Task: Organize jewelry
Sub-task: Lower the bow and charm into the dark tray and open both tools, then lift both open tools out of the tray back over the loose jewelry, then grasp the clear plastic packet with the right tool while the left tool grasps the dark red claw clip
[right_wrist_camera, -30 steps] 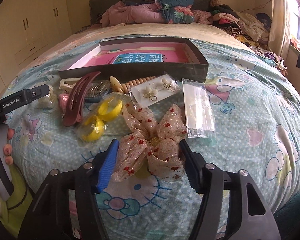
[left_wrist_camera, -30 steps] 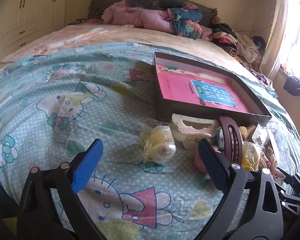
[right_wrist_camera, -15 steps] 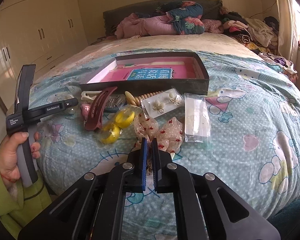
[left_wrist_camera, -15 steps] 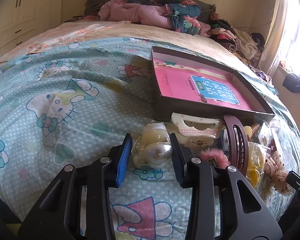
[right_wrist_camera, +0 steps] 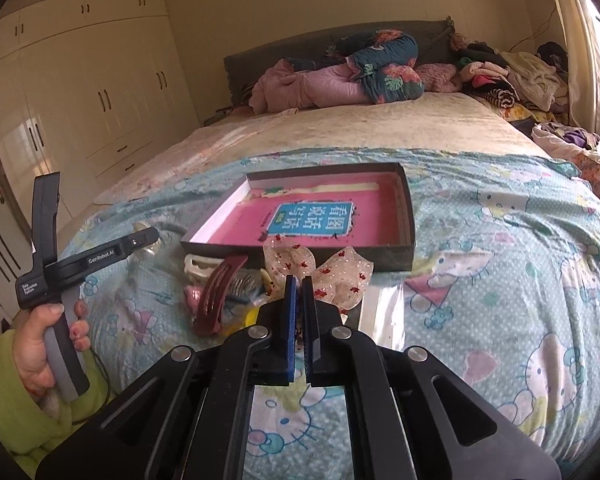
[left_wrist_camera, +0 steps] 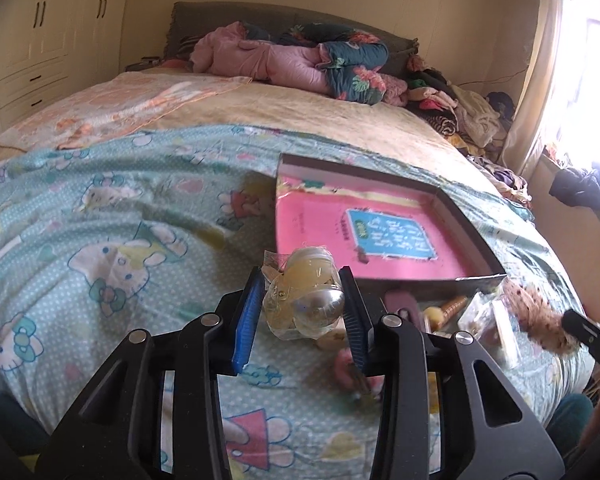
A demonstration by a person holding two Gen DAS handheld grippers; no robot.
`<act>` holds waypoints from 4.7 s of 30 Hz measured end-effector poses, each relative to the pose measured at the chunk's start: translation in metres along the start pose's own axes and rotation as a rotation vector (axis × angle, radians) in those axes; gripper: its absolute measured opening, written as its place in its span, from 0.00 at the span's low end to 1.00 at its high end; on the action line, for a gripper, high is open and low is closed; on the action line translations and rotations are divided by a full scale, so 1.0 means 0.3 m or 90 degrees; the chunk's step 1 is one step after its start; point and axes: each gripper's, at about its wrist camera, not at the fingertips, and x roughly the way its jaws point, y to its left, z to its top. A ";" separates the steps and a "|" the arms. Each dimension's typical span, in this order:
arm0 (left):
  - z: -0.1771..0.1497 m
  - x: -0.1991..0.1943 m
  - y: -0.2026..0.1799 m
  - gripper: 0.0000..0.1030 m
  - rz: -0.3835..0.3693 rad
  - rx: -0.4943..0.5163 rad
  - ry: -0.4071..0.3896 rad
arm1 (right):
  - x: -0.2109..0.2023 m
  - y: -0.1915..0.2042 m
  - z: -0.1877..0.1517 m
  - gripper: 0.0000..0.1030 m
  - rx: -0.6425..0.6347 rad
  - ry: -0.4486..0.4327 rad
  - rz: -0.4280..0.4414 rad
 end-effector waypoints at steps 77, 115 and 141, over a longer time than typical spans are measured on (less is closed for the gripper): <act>0.027 0.012 -0.192 0.86 -0.037 0.090 -0.070 | 0.008 -0.063 0.121 0.86 -0.021 -0.109 -0.086; -0.172 -0.012 -0.169 0.87 -0.067 0.121 0.006 | 0.009 -0.055 -0.122 0.87 -0.013 -0.021 -0.097; -0.167 0.147 -0.211 0.36 -0.127 0.097 0.106 | 0.144 -0.119 -0.188 0.86 0.013 0.053 -0.109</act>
